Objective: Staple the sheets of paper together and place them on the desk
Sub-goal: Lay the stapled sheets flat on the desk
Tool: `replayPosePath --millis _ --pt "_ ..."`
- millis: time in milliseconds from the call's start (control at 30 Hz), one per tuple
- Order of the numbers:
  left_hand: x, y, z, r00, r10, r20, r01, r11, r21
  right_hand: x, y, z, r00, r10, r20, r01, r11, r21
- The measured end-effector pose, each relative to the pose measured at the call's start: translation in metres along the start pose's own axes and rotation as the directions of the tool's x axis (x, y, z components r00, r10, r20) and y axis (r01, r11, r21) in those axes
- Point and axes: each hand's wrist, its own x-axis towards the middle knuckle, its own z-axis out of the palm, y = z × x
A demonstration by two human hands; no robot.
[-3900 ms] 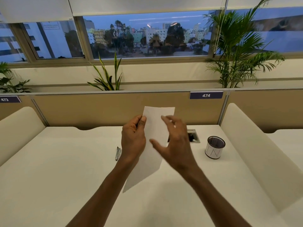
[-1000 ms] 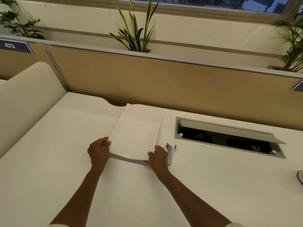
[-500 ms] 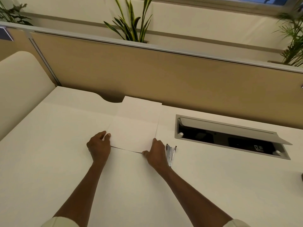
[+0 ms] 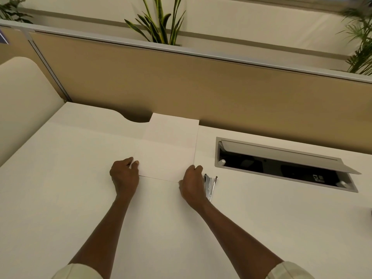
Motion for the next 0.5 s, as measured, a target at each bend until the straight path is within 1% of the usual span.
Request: replayPosePath --millis 67,133,233,300,367,433,500 --pt "0.0 -0.002 0.001 1.0 0.016 0.001 -0.016 1.0 0.018 -0.001 0.001 0.001 1.0 -0.002 -0.015 0.002 1.0 -0.021" --pt "0.001 -0.003 0.002 1.0 0.019 0.008 -0.019 0.999 0.031 -0.001 0.0 0.001 1.0 -0.007 -0.023 0.005 0.997 -0.079" --pt "0.0 -0.006 0.002 1.0 0.016 0.011 -0.016 0.999 0.04 -0.004 -0.001 -0.002 1.0 -0.019 -0.001 0.019 0.99 -0.141" --pt "-0.003 -0.008 0.0 1.0 0.003 0.001 -0.004 0.997 0.075 -0.008 -0.002 -0.006 0.998 -0.064 0.012 0.065 0.985 -0.161" --pt "-0.011 -0.008 -0.005 1.0 -0.025 -0.013 0.026 0.994 0.11 -0.014 0.001 -0.015 0.99 -0.142 0.004 0.141 0.972 -0.188" --pt "-0.023 -0.005 -0.01 0.999 -0.019 -0.039 0.023 0.995 0.102 -0.02 0.009 -0.027 0.976 -0.216 -0.041 0.207 0.966 -0.155" --pt "-0.04 -0.004 -0.013 0.998 0.017 -0.052 -0.013 0.997 0.073 -0.024 0.021 -0.04 0.967 -0.237 -0.093 0.23 0.97 -0.08"
